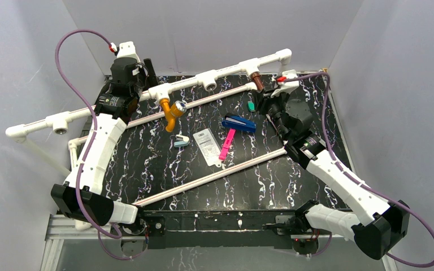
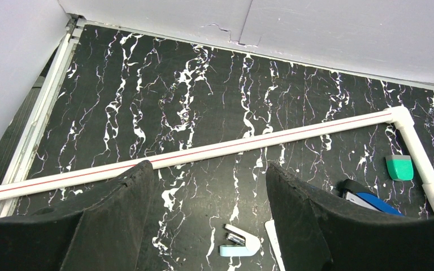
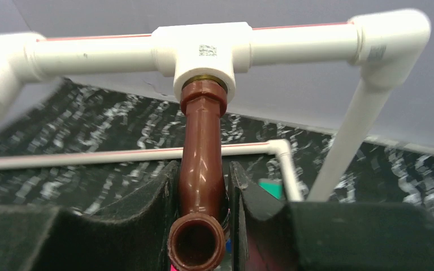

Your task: Install the water faucets

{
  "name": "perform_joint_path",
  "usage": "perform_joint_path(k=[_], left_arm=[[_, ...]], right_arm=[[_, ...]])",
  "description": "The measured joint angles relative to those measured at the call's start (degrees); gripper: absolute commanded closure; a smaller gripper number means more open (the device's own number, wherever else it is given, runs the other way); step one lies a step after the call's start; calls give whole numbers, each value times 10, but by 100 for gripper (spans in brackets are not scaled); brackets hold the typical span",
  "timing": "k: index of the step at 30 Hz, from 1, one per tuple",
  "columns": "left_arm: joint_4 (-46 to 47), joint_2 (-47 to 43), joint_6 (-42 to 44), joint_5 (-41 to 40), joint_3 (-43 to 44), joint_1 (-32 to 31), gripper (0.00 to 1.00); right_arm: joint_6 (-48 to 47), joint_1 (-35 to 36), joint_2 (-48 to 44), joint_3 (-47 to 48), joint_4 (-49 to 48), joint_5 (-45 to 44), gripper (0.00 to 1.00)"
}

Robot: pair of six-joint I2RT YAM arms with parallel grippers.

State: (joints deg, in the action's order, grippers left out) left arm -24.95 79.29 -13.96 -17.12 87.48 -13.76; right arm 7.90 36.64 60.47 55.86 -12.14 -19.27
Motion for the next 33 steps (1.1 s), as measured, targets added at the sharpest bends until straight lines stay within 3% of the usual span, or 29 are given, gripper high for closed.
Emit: perform_joint_path(k=[18, 27, 33], left_arm=[[3, 0, 0, 0, 0, 0, 29], [7, 0, 0, -1, -1, 0, 29], [7, 0, 0, -2, -1, 0, 29]], right_arm=[[608, -9, -8, -27, -10, -35, 99], [781, -10, -9, -33, -9, -35, 99], [841, -11, -9, -36, -8, -30, 99]])
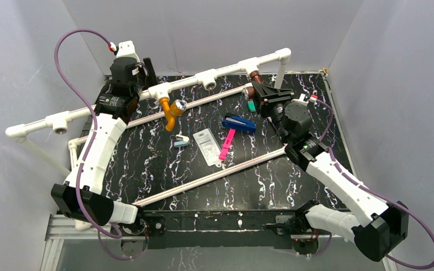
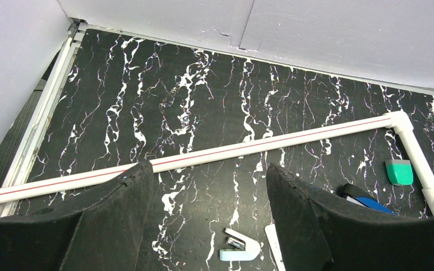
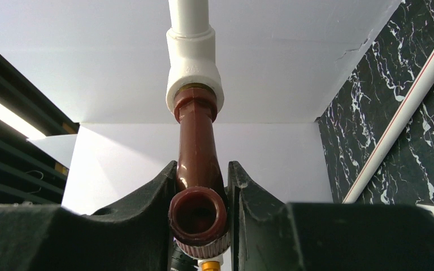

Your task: Install the water faucets

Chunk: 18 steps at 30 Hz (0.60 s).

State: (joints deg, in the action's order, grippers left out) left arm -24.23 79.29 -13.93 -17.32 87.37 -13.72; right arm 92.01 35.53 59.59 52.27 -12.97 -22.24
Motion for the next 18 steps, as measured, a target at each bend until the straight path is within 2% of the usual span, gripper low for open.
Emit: perform_joint_path(k=[1, 2, 6, 10, 15, 18], left_arm=[[0, 0, 0, 0, 0, 0, 29], [0, 0, 0, 0, 0, 0, 29], [-1, 0, 0, 1, 0, 0, 29], [-2, 0, 0, 2, 0, 0, 29], [-6, -2, 0, 6, 0, 0, 29], [-11, -4, 0, 10, 0, -1, 29]], right_arm=[[3, 0, 0, 0, 1, 0, 99], [6, 0, -1, 0, 2, 0, 94], [14, 0, -5, 0, 10, 1, 67], [21, 0, -7, 0, 13, 2, 48], [23, 0, -19, 0, 14, 6, 34], [22, 0, -30, 0, 19, 11, 30]])
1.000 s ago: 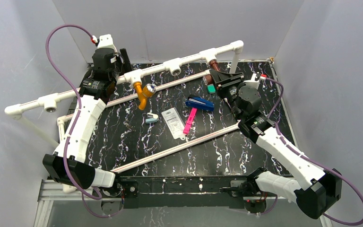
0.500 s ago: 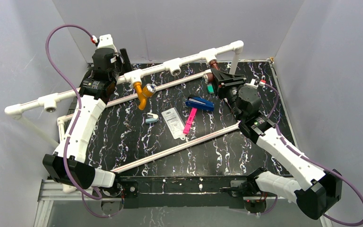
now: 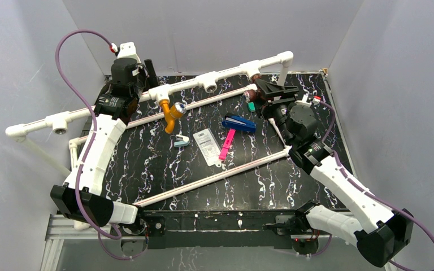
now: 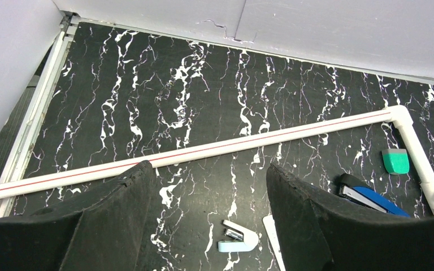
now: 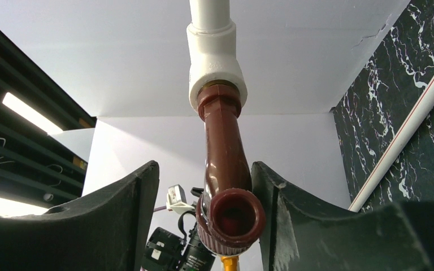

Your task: Install the water faucets

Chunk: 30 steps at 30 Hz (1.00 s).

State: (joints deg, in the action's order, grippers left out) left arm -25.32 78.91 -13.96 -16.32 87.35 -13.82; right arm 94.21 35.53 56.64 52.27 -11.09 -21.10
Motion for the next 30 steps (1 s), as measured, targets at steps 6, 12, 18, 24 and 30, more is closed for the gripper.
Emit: perform_joint_path(k=[6, 12, 18, 24, 30], left_arm=[[-4, -1, 0, 5, 0, -2, 29], [-4, 0, -1, 6, 0, -3, 29], [-4, 0, 0, 6, 0, -3, 29], [-4, 0, 0, 6, 0, -3, 29], [-4, 0, 0, 7, 0, -3, 29]], right_arm=[[-10, 0, -17, 0, 21, 9, 28], [-22, 5, -34, 0, 62, 33, 27], [-42, 11, -54, -5, 121, 52, 26], [-104, 11, -91, -6, 188, 50, 25], [-218, 11, -128, 1, 250, 32, 25]])
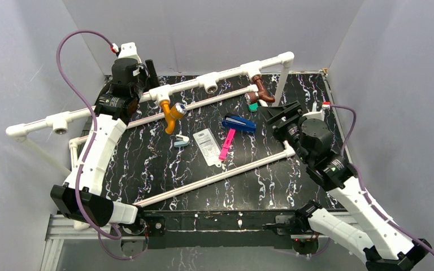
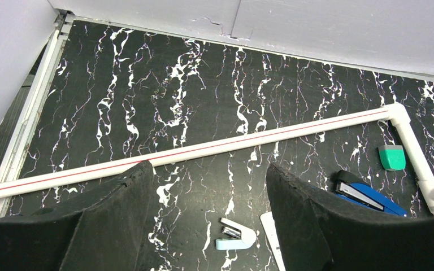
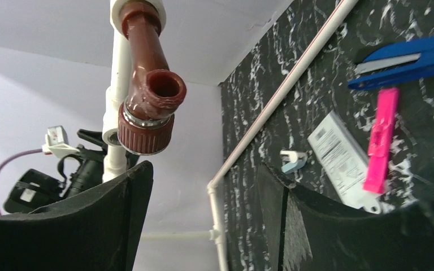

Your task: Install the water faucets

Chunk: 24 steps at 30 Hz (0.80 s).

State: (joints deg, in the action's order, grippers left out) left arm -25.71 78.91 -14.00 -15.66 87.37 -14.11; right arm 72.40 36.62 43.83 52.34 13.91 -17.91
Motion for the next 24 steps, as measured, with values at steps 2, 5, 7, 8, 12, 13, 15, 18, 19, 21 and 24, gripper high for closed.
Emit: perform_joint_path(k=[2, 5, 7, 8, 12, 13, 15, 18, 19, 21, 24], left_arm=[[0, 0, 0, 0, 0, 0, 29], [0, 0, 0, 0, 0, 0, 29], [0, 0, 0, 0, 0, 0, 29], [0, 0, 0, 0, 0, 0, 29], [0, 0, 0, 0, 0, 0, 29], [0, 0, 0, 0, 0, 0, 29], [0, 0, 0, 0, 0, 0, 29], [0, 0, 0, 0, 0, 0, 29], [0, 0, 0, 0, 0, 0, 29], [0, 0, 0, 0, 0, 0, 29], [0, 0, 0, 0, 0, 0, 29]], right_arm=[[-43, 0, -7, 8, 14, -6, 26], [-157, 0, -14, 34, 30, -19, 26], [-229, 0, -16, 49, 31, -24, 26], [-272, 0, -17, 57, 31, -27, 27], [-457, 0, -19, 80, 26, -31, 28], [-493, 0, -19, 82, 24, -29, 27], [-595, 0, -18, 88, 22, -18, 24], [-726, 0, -12, 97, 23, 3, 20], [-775, 0, -8, 101, 23, 15, 19], [-862, 0, 1, 109, 24, 39, 16], [-976, 0, 11, 112, 24, 73, 12]])
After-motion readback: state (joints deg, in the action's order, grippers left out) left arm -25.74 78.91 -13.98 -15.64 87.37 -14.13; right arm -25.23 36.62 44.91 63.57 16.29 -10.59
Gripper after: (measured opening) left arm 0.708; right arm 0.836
